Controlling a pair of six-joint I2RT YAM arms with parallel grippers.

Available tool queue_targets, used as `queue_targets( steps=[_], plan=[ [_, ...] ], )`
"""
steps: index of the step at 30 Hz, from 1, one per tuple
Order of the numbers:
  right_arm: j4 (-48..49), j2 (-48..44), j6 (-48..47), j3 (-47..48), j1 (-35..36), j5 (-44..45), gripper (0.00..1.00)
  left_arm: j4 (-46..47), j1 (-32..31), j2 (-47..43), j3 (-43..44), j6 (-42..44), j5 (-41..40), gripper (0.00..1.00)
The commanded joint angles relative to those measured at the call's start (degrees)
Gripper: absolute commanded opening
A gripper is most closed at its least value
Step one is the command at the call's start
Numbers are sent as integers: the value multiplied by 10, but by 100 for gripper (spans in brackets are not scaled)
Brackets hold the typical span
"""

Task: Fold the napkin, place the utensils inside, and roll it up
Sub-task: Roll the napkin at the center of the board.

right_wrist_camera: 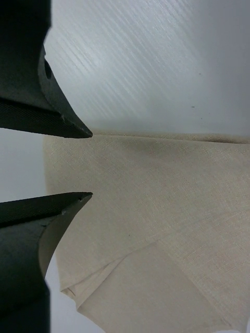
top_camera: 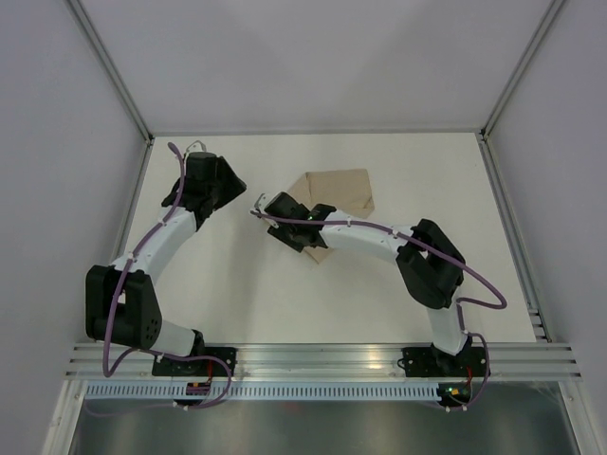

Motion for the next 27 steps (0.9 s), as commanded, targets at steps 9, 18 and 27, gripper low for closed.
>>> queue_targets(
  steps=[9,18,27],
  plan=[
    [49,51,0,-6,60,137,47,6,16,-16,1,-20,34,63],
    [62,80,-9,0,67,184,48,14,22,-13,-4,-18,45,63],
    [93,89,-24,-13,77,212,48,15,26,-7,-5,-13,48,63]
  ],
)
